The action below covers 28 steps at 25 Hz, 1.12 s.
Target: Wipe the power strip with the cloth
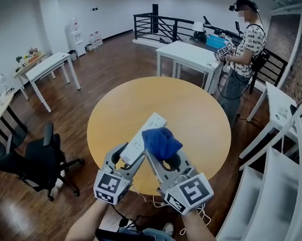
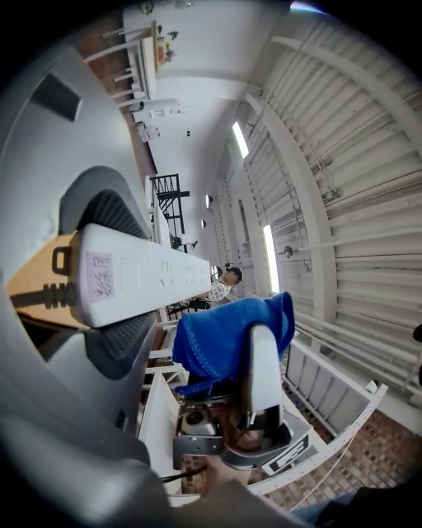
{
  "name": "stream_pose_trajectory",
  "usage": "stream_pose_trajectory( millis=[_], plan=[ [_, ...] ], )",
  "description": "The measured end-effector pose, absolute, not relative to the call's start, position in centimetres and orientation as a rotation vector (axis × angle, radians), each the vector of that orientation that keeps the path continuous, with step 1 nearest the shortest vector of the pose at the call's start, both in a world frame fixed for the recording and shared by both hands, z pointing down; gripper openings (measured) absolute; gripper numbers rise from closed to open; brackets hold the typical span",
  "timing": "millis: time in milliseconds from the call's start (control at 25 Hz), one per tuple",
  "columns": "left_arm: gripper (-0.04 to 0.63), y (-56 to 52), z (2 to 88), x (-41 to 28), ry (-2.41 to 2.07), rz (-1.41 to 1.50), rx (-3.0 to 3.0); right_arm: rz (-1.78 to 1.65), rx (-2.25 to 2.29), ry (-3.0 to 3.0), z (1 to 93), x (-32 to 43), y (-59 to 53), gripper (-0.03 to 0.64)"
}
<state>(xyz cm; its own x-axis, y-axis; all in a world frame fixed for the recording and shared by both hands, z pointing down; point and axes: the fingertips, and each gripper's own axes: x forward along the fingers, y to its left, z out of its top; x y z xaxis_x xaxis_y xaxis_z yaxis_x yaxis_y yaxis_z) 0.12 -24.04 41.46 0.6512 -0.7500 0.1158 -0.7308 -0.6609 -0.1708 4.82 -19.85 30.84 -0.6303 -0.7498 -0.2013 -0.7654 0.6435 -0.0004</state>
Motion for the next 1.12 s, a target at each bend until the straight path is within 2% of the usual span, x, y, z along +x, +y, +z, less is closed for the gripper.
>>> stream_pose_trajectory(
  millis=[240,560,1120],
  plan=[
    [0.279,-22.9,40.2,1.6,1.176,-0.275,-2.685,0.035,-0.958,2.705,28.4,1.2,-18.3,0.066],
    [0.279,-22.2,39.2,1.4,1.158,-0.286,-2.642,0.011,-0.852,2.829,30.4,-2.9,-18.2,0.067],
    [0.279,-21.1,38.1,0.4,1.174,-0.23,-2.647,0.159,-1.011,2.733,25.4,2.7,-21.3,0.066]
  ],
)
